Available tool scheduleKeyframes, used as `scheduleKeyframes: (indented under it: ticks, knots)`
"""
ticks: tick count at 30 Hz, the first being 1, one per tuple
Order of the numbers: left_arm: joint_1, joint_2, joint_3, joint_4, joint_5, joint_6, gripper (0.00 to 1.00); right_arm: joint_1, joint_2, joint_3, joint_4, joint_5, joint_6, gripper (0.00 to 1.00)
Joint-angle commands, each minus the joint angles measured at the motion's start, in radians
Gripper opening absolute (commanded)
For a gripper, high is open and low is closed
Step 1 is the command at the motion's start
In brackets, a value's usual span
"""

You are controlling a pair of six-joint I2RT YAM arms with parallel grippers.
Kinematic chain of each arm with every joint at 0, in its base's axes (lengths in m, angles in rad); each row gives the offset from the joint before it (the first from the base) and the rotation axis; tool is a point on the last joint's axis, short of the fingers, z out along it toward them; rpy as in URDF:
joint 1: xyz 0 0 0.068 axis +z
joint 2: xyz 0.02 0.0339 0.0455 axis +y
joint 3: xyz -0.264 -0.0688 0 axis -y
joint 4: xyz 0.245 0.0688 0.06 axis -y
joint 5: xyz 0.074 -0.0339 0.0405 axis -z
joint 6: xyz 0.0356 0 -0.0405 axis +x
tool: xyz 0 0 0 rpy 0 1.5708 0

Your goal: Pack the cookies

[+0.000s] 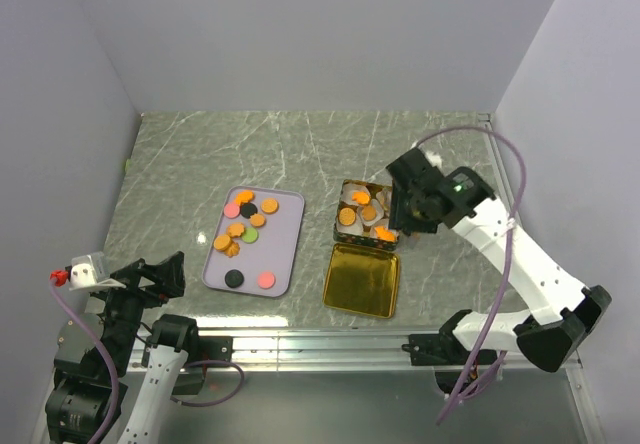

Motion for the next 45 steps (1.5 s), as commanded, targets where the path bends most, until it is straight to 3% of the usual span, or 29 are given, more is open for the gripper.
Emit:
scheduleKeyframes:
  ticks: [1, 10, 20, 24, 32, 45]
  knots:
    - [-0.003, -0.03, 0.0, 0.032, 0.001, 0.009, 1.0, -0.072, 0.011, 0.122, -0.02, 0.061, -0.081, 0.54]
    - [-0.003, -0.034, 0.002, 0.032, -0.001, 0.007, 0.99, -0.435, 0.122, 0.093, 0.187, -0.08, -0.23, 0.52]
    - [-0.003, -0.018, 0.003, 0.026, -0.01, 0.003, 0.99, -0.638, 0.456, 0.166, 0.334, -0.129, -0.3, 0.49]
    - [0.002, 0.002, 0.017, 0.009, -0.071, -0.029, 0.98, -0.678, 0.586, 0.183, 0.347, -0.168, -0.268, 0.47]
    - [0.005, 0.141, 0.009, 0.018, -0.045, -0.014, 0.99, -0.739, 0.718, 0.17, 0.38, -0.163, -0.267, 0.47]
    - [0.014, 0.209, 0.003, 0.023, -0.035, -0.01, 1.0, -0.744, 0.748, 0.154, 0.4, -0.111, -0.248, 0.73]
